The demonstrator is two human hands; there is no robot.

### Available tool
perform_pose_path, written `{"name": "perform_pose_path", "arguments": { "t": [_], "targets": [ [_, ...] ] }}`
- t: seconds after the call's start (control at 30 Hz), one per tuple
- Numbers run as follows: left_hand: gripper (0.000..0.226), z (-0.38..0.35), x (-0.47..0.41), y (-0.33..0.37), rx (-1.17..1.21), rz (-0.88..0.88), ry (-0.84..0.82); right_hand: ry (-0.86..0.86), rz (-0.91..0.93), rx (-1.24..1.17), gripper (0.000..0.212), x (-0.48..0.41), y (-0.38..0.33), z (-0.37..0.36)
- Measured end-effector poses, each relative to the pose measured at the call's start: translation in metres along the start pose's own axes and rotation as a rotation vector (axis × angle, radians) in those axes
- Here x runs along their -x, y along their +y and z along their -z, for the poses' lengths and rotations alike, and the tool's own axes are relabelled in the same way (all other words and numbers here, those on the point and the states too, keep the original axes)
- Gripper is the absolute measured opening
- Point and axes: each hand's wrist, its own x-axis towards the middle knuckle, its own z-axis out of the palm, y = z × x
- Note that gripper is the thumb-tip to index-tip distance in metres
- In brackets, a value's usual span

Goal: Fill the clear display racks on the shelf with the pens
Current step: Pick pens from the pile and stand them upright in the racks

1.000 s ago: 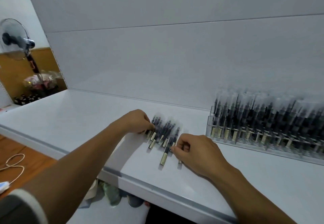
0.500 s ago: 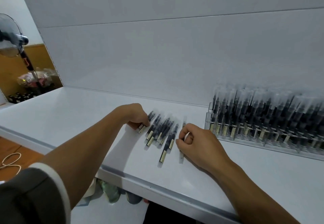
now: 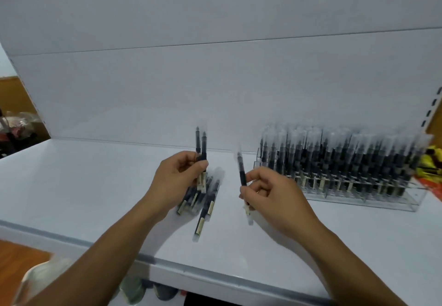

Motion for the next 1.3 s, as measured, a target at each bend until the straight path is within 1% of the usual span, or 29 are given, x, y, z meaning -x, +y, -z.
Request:
{"name": "perform_pose_path", "arguments": {
  "t": [0.07, 0.2, 0.33, 0.4, 0.57, 0.6, 0.67, 0.77, 0.97, 1.13, 1.3],
  "targets": [
    [0.003, -0.023, 0.011, 0.003, 0.073, -0.02, -0.026, 0.062, -0.015, -0.072, 0.009, 0.006, 0.002, 0.017],
    [0.006, -0.066, 0.029, 0.006, 0.215, -0.06, -0.084, 0.229, 0.007, -0.09, 0.007, 0.009, 0.009, 0.057],
    [0.012, -0.096, 0.035, 0.006, 0.226, -0.074, -0.136, 0.398, 0.003, -0.093, 0.004, -0.001, 0.013, 0.092],
    [0.004, -0.105, 0.037, 0.004, 0.25, -0.053, -0.16, 0.433, 0.012, -0.065, 0.004, -0.008, 0.013, 0.1],
    [0.006, -0.111, 0.042, -0.002, 0.362, 0.022, -0.23, 0.398, 0.033, 0.073, 0.008, -0.022, 0.016, 0.101],
    [0.01, -0.111, 0.043, -0.003, 0.378, 0.028, -0.241, 0.391, 0.04, 0.111, 0.009, -0.025, 0.017, 0.1],
    [0.017, -0.111, 0.043, -0.005, 0.353, 0.007, -0.249, 0.382, 0.058, 0.209, 0.009, -0.029, 0.019, 0.1],
    [0.018, -0.112, 0.042, -0.007, 0.327, -0.03, -0.248, 0.352, 0.059, 0.329, 0.011, -0.031, 0.021, 0.1],
    [0.02, -0.114, 0.04, -0.011, 0.358, -0.013, -0.265, 0.235, -0.017, 0.494, 0.011, -0.029, 0.026, 0.096],
    [0.019, -0.115, 0.039, -0.012, 0.318, -0.026, -0.271, 0.221, -0.045, 0.578, 0.016, -0.031, 0.027, 0.095],
    [0.01, -0.114, 0.039, -0.012, 0.271, -0.049, -0.261, 0.218, -0.05, 0.556, 0.021, -0.03, 0.027, 0.097]
  ]
}}
